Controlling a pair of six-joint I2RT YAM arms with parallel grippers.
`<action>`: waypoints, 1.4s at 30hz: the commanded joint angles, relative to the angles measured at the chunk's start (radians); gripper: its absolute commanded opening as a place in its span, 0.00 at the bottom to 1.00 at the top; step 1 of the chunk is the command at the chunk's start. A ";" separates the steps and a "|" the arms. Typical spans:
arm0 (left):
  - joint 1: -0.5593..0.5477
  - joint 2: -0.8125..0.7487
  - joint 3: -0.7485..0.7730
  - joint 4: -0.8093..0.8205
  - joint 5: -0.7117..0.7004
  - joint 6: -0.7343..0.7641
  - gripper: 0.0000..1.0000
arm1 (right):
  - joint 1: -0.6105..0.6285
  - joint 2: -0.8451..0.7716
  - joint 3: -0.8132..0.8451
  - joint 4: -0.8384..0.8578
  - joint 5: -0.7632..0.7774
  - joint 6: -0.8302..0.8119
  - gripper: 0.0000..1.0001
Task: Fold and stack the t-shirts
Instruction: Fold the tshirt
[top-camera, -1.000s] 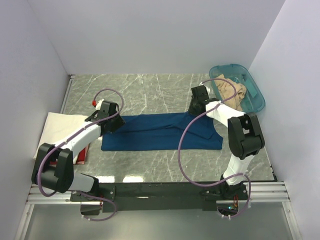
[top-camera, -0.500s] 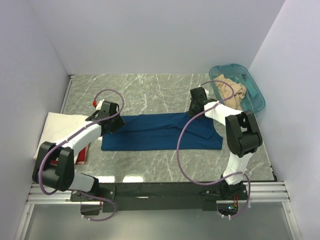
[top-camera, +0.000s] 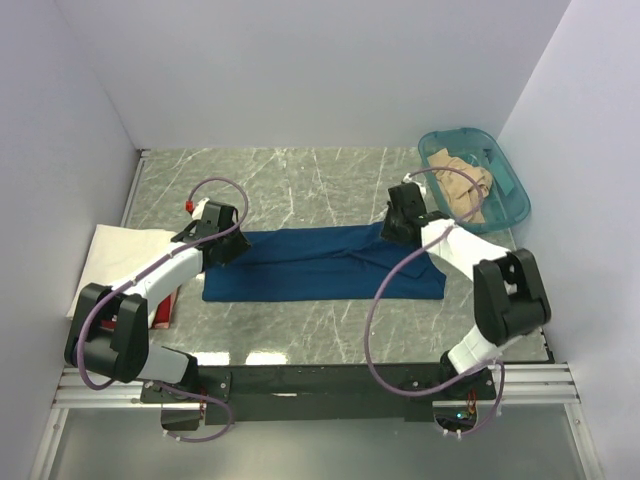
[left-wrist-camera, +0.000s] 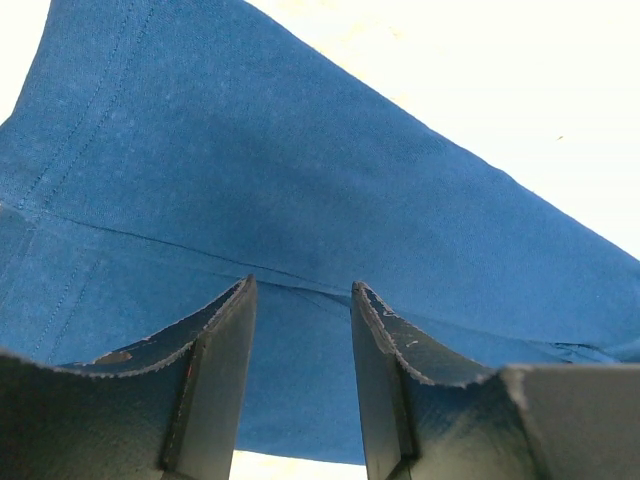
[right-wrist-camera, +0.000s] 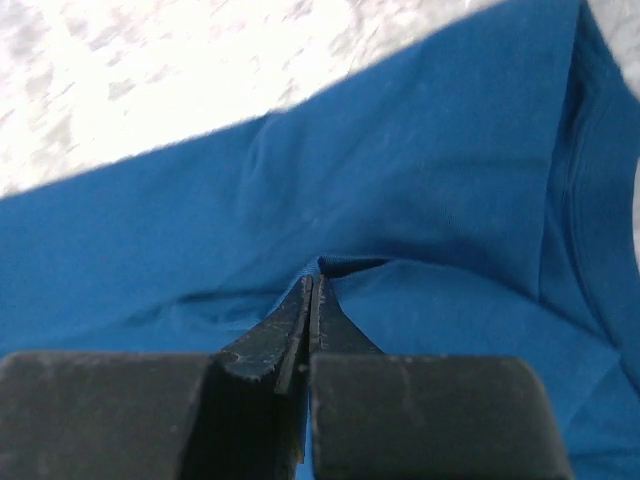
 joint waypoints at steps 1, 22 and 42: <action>-0.004 -0.004 0.024 0.031 0.016 0.018 0.48 | 0.018 -0.117 -0.060 0.039 -0.029 0.029 0.00; -0.004 0.004 -0.002 0.060 0.039 0.033 0.48 | 0.244 -0.373 -0.351 0.114 0.036 0.208 0.00; -0.006 0.030 -0.023 0.105 0.077 0.026 0.49 | 0.301 -0.243 -0.289 0.108 0.023 0.191 0.28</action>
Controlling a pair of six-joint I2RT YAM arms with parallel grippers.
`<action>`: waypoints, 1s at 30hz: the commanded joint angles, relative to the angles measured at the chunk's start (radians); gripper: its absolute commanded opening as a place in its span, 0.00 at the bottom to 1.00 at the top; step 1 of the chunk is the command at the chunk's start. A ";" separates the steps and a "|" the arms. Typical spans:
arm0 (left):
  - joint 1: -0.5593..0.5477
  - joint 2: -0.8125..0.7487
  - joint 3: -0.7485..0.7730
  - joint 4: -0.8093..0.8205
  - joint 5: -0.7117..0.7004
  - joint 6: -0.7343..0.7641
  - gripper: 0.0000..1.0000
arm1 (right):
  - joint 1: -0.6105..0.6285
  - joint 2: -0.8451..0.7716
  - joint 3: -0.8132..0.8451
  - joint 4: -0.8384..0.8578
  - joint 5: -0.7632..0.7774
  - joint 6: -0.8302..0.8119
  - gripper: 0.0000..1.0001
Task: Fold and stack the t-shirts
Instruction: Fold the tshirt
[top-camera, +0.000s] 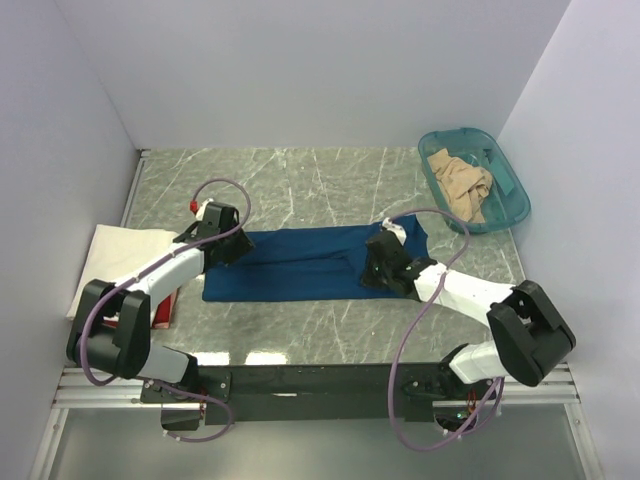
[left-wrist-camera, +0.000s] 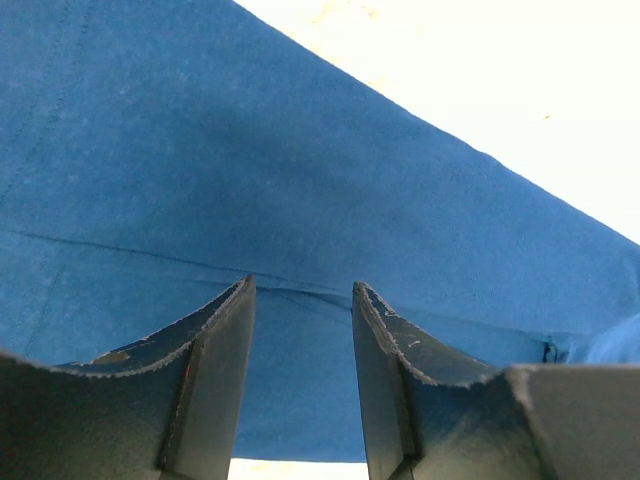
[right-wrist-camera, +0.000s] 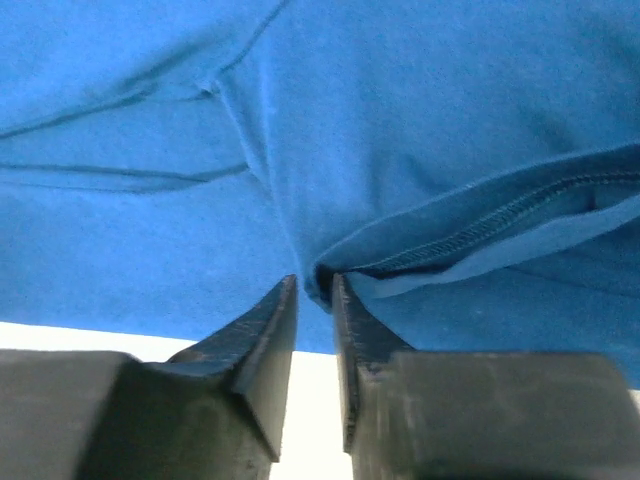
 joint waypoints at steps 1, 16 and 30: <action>-0.009 0.016 -0.003 0.051 0.031 0.005 0.49 | 0.007 0.007 0.111 -0.009 0.009 -0.022 0.31; -0.200 0.049 0.077 0.092 0.071 0.043 0.48 | -0.296 -0.145 0.011 -0.098 0.062 -0.066 0.37; -0.645 0.276 0.311 0.198 -0.016 0.237 0.67 | -0.488 -0.326 -0.093 -0.078 -0.041 -0.063 0.53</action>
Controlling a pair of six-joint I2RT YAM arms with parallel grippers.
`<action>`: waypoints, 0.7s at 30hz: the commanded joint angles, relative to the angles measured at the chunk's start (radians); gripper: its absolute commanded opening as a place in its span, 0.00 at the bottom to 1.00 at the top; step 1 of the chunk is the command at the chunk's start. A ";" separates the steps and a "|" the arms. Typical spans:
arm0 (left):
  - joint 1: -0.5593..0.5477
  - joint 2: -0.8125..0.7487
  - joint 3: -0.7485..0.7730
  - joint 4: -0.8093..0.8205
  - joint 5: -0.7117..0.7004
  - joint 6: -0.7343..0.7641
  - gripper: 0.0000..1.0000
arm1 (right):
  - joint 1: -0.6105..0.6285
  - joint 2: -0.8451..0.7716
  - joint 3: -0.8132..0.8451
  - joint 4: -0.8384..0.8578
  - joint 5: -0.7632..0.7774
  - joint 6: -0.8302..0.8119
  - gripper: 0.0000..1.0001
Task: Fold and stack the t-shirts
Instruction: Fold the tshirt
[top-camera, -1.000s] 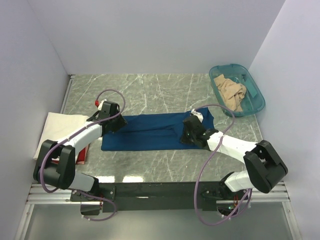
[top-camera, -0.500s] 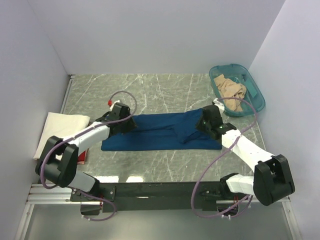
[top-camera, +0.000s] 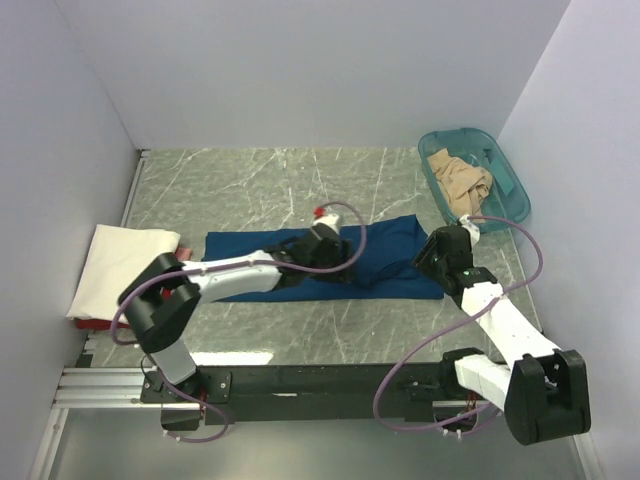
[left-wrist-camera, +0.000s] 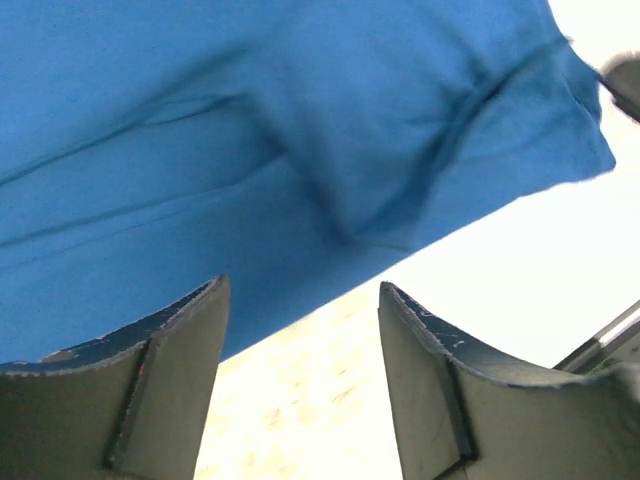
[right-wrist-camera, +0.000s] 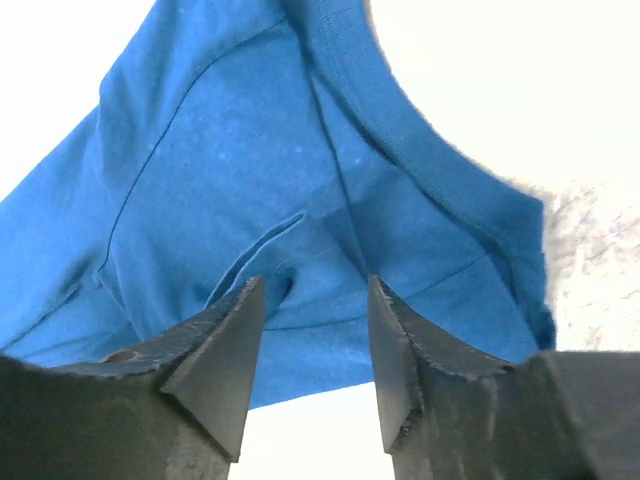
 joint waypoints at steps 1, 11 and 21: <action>-0.067 0.071 0.115 0.019 -0.079 0.100 0.67 | -0.041 0.008 0.020 0.011 -0.050 -0.014 0.54; -0.151 0.290 0.373 -0.120 -0.173 0.173 0.65 | -0.118 0.123 0.117 0.015 -0.113 -0.048 0.58; -0.166 0.347 0.417 -0.137 -0.164 0.182 0.60 | -0.130 0.202 0.142 0.057 -0.208 -0.048 0.57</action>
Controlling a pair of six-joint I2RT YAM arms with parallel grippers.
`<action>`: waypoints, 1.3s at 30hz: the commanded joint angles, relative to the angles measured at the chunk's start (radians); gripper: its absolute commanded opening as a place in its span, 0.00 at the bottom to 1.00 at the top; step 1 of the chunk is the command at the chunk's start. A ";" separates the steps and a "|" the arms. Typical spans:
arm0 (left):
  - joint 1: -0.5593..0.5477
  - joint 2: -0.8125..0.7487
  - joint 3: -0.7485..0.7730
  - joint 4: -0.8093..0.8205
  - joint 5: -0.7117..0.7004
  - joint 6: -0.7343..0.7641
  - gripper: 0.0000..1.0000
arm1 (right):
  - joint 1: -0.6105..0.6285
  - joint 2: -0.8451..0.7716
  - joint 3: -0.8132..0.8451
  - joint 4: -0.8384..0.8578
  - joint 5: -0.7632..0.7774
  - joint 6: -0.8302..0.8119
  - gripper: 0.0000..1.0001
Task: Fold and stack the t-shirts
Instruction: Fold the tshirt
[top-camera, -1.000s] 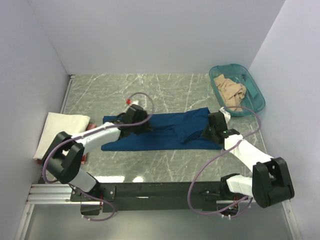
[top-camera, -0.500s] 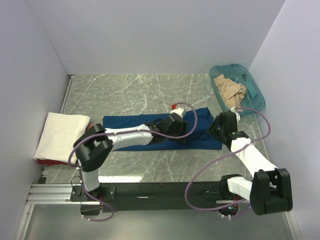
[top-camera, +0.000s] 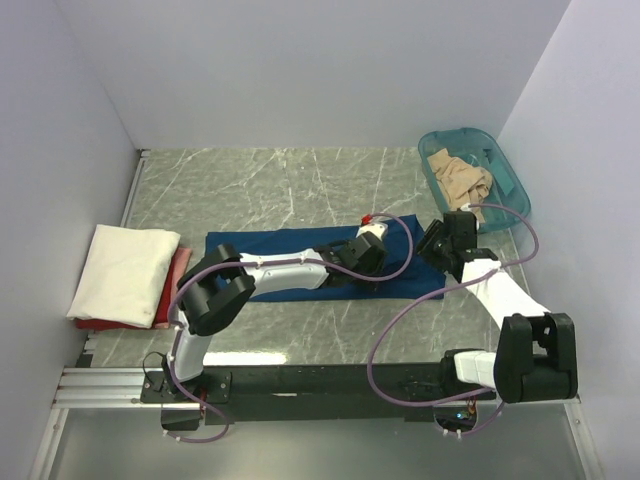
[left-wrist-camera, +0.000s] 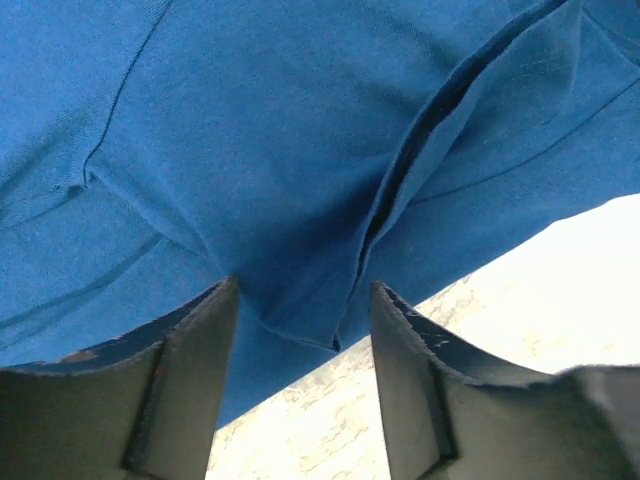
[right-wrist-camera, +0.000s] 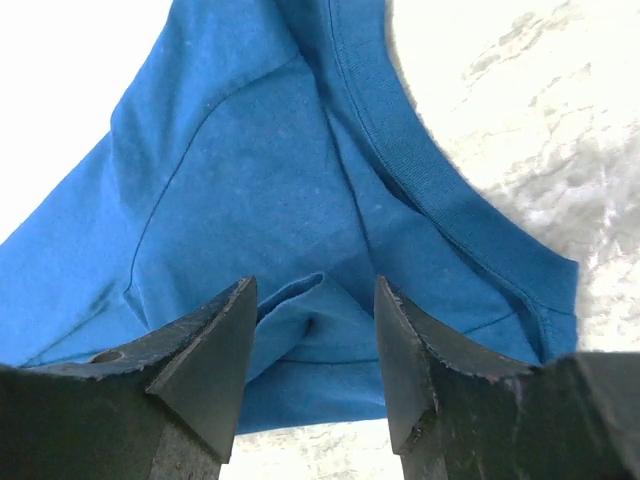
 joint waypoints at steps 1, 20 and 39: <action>-0.006 0.007 0.049 -0.009 -0.017 0.023 0.58 | -0.004 0.018 0.021 0.040 -0.044 -0.013 0.57; -0.008 -0.013 0.044 -0.026 -0.022 0.009 0.14 | -0.003 -0.006 -0.077 0.090 -0.081 -0.015 0.29; 0.044 -0.064 0.070 -0.124 0.038 0.115 0.14 | -0.003 -0.135 -0.152 0.029 -0.075 -0.029 0.00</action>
